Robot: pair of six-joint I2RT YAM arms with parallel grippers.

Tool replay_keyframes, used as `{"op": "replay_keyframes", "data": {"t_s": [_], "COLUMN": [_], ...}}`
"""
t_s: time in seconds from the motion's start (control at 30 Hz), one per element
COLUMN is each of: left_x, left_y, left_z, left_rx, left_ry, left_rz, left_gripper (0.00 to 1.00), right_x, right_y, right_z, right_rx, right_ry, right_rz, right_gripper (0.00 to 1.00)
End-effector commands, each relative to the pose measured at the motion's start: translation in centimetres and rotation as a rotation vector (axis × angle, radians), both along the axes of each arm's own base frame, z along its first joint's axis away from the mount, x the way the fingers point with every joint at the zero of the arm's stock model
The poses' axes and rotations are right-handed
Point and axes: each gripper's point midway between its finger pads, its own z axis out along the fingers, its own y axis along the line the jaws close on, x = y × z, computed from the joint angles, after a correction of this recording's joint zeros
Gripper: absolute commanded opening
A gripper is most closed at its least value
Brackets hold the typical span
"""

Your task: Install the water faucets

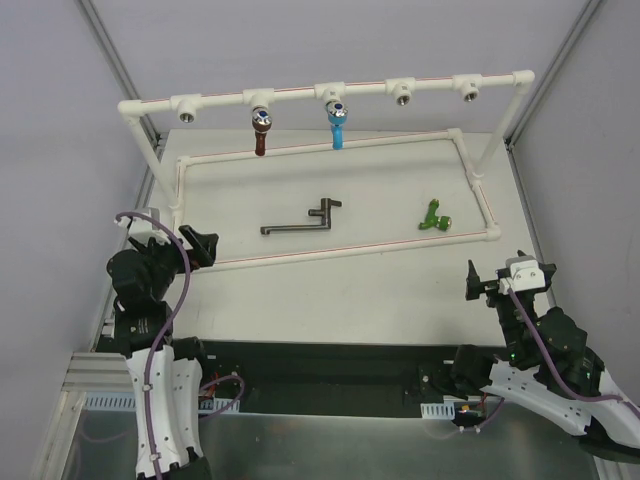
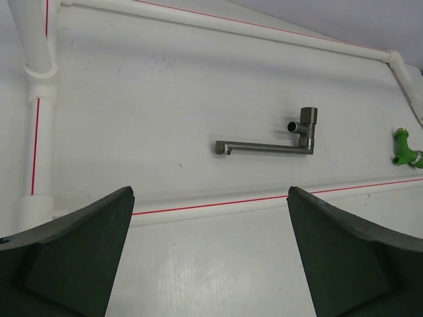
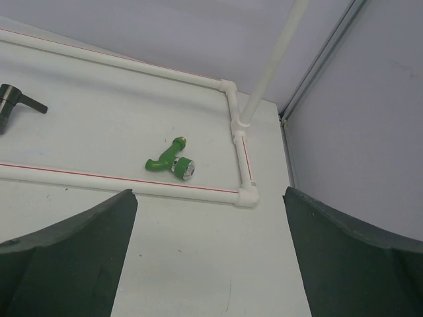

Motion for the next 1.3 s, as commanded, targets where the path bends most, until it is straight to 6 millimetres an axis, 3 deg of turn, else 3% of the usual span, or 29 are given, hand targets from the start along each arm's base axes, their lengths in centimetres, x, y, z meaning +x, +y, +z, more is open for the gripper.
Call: {"op": "replay_keyframes", "data": {"t_s": [0.0, 0.17, 0.3, 0.43, 0.47, 0.5, 0.57, 0.63, 0.67, 0.7, 0.77, 0.9, 1.03, 1.2, 1.27], "left_x": [0.7, 1.9, 3.2, 4.6, 5.2, 5.5, 6.5, 7.6, 8.3, 9.0, 10.0, 10.0, 8.9, 6.7, 5.3], "left_y": [0.2, -0.6, -1.9, -4.3, -4.0, -6.2, -7.3, -9.3, -9.9, -10.6, -12.3, -14.1, -13.0, -11.3, -11.6], "left_z": [1.3, 0.4, -1.8, -3.4, -3.2, -4.0, -3.8, -4.9, -4.3, -5.8, -6.6, -7.8, -9.4, -8.5, -6.8], "left_rx": [-0.046, -0.153, -0.220, -0.151, -0.124, -0.109, -0.102, -0.086, -0.076, -0.059, -0.033, -0.047, 0.006, 0.078, 0.056], "left_ry": [0.003, 0.061, 0.152, 0.223, 0.220, 0.249, 0.254, 0.295, 0.288, 0.337, 0.376, 0.431, 0.441, 0.425, 0.425], "left_rz": [0.011, -0.022, -0.056, -0.080, -0.047, -0.107, -0.119, -0.168, -0.185, -0.199, -0.259, -0.337, -0.315, -0.298, -0.326], "left_gripper": [0.99, 0.99, 0.99, 0.99, 0.99, 0.99, 0.99, 0.99, 0.99, 0.99, 0.99, 0.99, 0.99, 0.99, 0.99], "right_x": [-1.6, -1.8, -1.8, -2.0, -2.1, -2.1, -2.2, -2.2, -2.2, -2.3, -2.5, -2.3, -1.4, 0.5, 1.4], "right_y": [-3.5, -3.2, -3.0, -2.8, -2.9, -2.8, -2.7, -2.3, -2.0, -1.8, -1.2, 0.3, 1.8, 4.9, 6.9], "right_z": [1.6, 1.6, 1.7, 1.9, 2.0, 1.9, 1.8, 1.8, 1.8, 1.9, 2.2, 2.9, 3.9, 4.6, 5.0], "right_rx": [0.244, 0.271, 0.286, 0.318, 0.325, 0.321, 0.333, 0.329, 0.328, 0.327, 0.317, 0.272, 0.230, 0.183, 0.166], "right_ry": [-0.095, -0.091, -0.089, -0.085, -0.085, -0.081, -0.076, -0.073, -0.072, -0.072, -0.080, -0.067, 0.017, 0.115, 0.138], "right_rz": [0.010, 0.030, 0.050, 0.070, 0.074, 0.077, 0.085, 0.110, 0.124, 0.137, 0.183, 0.224, 0.184, 0.088, 0.077], "right_gripper": [0.96, 0.96, 0.96, 0.96, 0.96, 0.96, 0.96, 0.96, 0.96, 0.96, 0.96, 0.96, 0.96, 0.96, 0.96]}}
